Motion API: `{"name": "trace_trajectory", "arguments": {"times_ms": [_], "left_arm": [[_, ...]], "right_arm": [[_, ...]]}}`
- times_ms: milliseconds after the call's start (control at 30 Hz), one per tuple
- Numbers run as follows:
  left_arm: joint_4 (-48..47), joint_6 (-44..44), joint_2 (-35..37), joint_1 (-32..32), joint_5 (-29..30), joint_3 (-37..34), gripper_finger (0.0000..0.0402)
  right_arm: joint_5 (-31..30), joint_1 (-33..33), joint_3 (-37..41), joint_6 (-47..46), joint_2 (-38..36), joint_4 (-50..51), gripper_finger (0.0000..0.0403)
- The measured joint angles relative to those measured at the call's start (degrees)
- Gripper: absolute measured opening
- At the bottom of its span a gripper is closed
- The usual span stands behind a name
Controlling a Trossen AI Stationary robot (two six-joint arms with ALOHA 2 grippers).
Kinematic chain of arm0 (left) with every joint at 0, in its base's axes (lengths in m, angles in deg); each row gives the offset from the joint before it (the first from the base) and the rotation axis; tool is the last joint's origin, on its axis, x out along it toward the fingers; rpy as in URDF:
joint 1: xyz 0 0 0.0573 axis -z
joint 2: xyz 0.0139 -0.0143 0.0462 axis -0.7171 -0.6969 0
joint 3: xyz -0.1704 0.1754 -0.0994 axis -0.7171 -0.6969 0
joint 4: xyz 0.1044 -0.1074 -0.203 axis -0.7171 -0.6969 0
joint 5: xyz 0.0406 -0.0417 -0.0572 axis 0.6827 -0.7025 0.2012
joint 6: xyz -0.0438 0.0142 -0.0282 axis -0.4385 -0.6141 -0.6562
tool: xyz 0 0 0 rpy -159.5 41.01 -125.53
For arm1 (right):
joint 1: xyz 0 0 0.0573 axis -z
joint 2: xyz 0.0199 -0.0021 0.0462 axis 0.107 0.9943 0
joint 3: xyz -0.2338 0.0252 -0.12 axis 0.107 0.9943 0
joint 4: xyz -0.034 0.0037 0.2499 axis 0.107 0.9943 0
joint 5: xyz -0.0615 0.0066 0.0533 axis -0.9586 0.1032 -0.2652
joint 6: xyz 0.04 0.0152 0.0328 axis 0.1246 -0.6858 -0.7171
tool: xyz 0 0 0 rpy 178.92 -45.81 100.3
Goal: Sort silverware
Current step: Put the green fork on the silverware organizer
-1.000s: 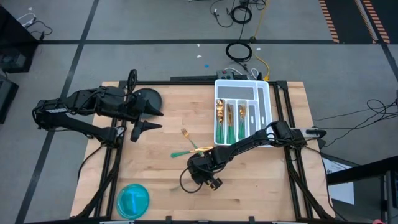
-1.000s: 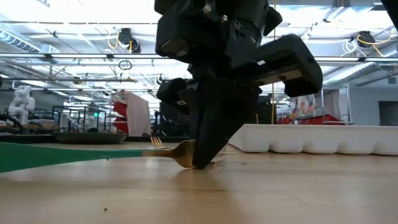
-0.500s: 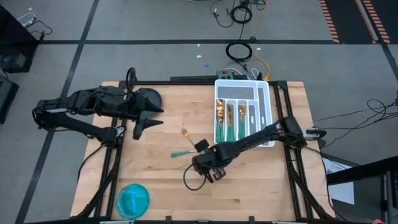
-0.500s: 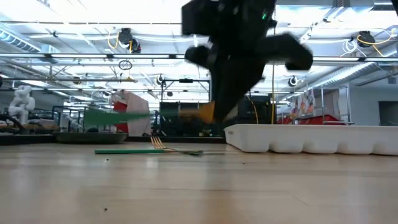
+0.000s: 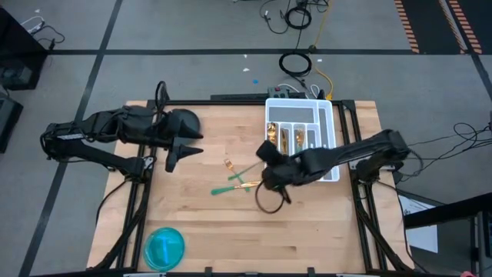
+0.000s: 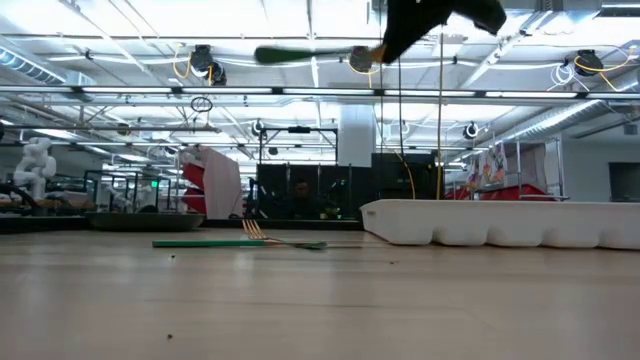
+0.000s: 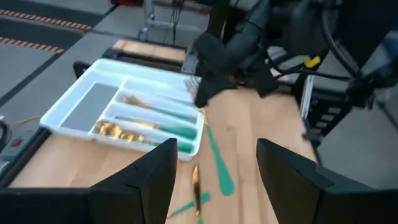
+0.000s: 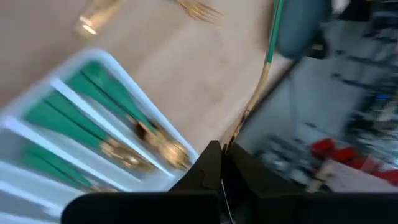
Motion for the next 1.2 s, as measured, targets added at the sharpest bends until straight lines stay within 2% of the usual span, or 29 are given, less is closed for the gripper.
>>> {"name": "trace_trajectory", "arguments": {"times_ms": [100,233,367,467,567,667,833,933,1100,1200], "left_arm": [[3.61,-0.27,-0.55,0.00,-1.10,0.02,0.0226],[11.52,-0.27,-2.78,0.00,-3.83,0.02,0.0226],[21.68,-1.81,-7.30,-0.38,-11.86,0.02,0.0226],[30.97,-5.59,-12.06,-1.16,-20.74,0.02,0.0226],[36.66,-10.21,-16.78,-2.71,-28.42,0.02,0.0226],[40.33,-15.75,-20.89,-4.68,-35.50,0.00,0.0226],[56.76,-29.32,-25.94,-6.79,-46.80,0.00,0.0226],[61.91,-37.17,-27.51,-8.16,-50.51,0.00,0.0226],[62.24,-46.25,-29.49,-10.60,-55.48,0.02,0.0226],[62.21,-51.05,-31.57,-11.34,-57.28,0.02,0.0226]], "right_arm": [[-3.96,0.28,0.00,5.24,-4.03,0.03,0.0000],[-5.59,0.27,0.00,10.16,-8.90,-2.86,0.0000],[-5.71,-0.84,0.00,14.21,-12.63,-6.87,0.0000],[-5.65,-1.87,0.00,17.04,-14.35,-9.40,0.0000],[-6.76,-2.97,0.00,20.09,-15.39,-10.20,0.0000],[-11.14,-4.60,0.00,23.20,-16.28,-10.00,0.0000],[-16.52,-8.23,0.00,28.30,-17.46,-10.16,0.0000],[-17.48,-10.57,0.00,31.47,-17.50,-10.14,0.0000],[-19.98,-13.22,0.00,39.32,-17.29,-10.22,0.0000],[-21.59,-13.70,0.00,40.53,-17.22,-10.31,0.0000]]}}
